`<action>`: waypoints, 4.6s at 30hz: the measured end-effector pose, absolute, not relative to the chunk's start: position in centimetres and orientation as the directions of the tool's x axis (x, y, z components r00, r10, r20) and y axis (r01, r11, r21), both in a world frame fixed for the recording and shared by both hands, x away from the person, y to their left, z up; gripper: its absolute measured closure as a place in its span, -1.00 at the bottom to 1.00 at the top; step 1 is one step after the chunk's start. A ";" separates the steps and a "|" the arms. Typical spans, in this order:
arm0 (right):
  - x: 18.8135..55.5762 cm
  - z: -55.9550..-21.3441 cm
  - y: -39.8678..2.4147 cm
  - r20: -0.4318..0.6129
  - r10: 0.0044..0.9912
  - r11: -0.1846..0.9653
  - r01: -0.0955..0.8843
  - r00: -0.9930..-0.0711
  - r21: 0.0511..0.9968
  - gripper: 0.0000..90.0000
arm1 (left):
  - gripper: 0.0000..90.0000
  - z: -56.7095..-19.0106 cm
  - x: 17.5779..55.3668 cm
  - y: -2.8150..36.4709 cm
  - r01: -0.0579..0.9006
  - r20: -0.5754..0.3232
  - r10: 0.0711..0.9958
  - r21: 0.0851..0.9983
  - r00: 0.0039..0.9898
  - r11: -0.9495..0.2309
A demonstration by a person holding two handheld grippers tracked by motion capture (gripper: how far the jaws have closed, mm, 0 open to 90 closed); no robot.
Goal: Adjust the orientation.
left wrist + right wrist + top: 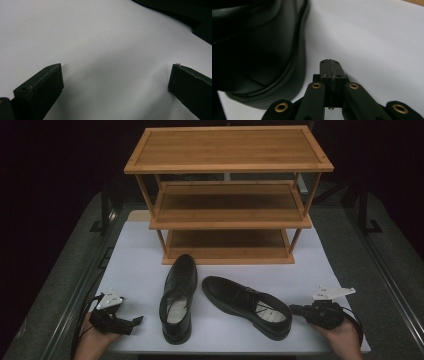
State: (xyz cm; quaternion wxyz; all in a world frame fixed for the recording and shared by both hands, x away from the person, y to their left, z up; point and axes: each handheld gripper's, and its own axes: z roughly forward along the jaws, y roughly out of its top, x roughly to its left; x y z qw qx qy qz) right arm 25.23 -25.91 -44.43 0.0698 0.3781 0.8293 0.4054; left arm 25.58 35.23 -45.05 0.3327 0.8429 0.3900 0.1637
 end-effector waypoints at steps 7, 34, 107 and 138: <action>25.1 -44.7 -25.0 0.199 0.646 0.424 0.563 -0.737 0.709 0.99 | -1.00 -45.1 25.6 35.2 0.549 0.016 0.766 0.689 0.642 -0.474; 23.9 -44.7 -21.9 0.255 0.508 0.506 0.524 -0.823 0.685 0.99 | -1.00 -45.1 25.6 35.2 0.549 0.016 0.766 0.688 0.643 -0.475; 27.5 -38.1 -12.5 0.182 0.440 0.446 0.390 -0.879 0.806 0.49 | -1.00 -45.1 25.6 35.2 0.548 0.017 0.766 0.688 0.643 -0.475; 27.0 -37.4 -13.5 0.159 0.530 0.341 0.381 -0.833 0.859 0.97 | -1.00 -45.1 25.6 35.2 0.549 0.015 0.766 0.688 0.643 -0.475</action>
